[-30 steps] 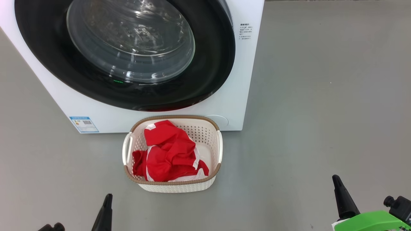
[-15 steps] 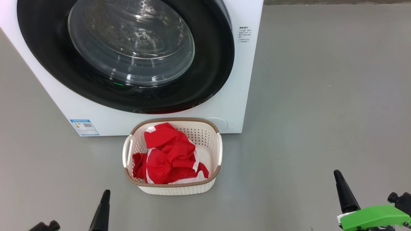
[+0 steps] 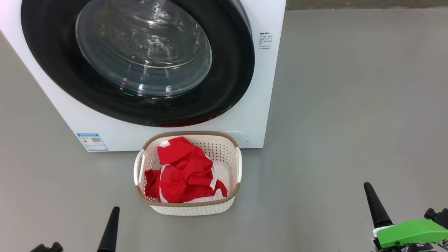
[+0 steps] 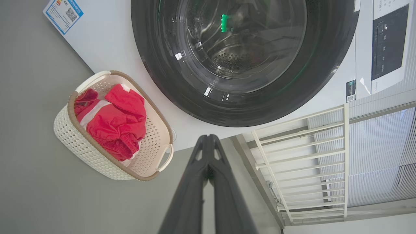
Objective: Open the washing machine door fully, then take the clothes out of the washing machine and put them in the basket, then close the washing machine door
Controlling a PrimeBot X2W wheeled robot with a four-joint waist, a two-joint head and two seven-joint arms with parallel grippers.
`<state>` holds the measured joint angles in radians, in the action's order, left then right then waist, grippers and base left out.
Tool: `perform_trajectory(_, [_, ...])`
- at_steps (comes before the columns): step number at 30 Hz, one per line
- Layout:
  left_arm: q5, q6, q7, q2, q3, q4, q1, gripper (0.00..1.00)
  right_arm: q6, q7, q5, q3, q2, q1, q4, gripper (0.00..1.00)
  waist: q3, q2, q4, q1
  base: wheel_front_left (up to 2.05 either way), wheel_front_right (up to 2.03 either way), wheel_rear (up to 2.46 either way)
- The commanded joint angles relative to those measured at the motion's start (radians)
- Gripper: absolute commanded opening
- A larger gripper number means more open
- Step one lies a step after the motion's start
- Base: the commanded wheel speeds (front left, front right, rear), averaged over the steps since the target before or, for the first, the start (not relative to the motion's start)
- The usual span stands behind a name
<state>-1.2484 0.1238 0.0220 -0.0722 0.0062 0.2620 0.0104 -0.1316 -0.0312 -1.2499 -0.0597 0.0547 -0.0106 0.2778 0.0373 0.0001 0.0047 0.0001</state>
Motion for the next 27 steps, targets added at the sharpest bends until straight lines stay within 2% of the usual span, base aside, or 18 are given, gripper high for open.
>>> perform_trajectory(1, [-0.027,0.005,-0.009,-0.008,0.033,-0.021,0.052,0.00,0.001,0.007,-0.028,0.006,0.016,0.056,-0.029,0.00,-0.001,-0.0001,0.000,-0.0001,0.00,0.00,0.00])
perform_trajectory(27, [-0.290,0.006,-0.085,-0.002,0.067,-0.019,0.084,0.00,0.001,0.085,-0.295,-0.010,0.022,0.100,-0.034,0.00,-0.025,-0.0001,-0.004,-0.0001,0.00,0.00,0.00])
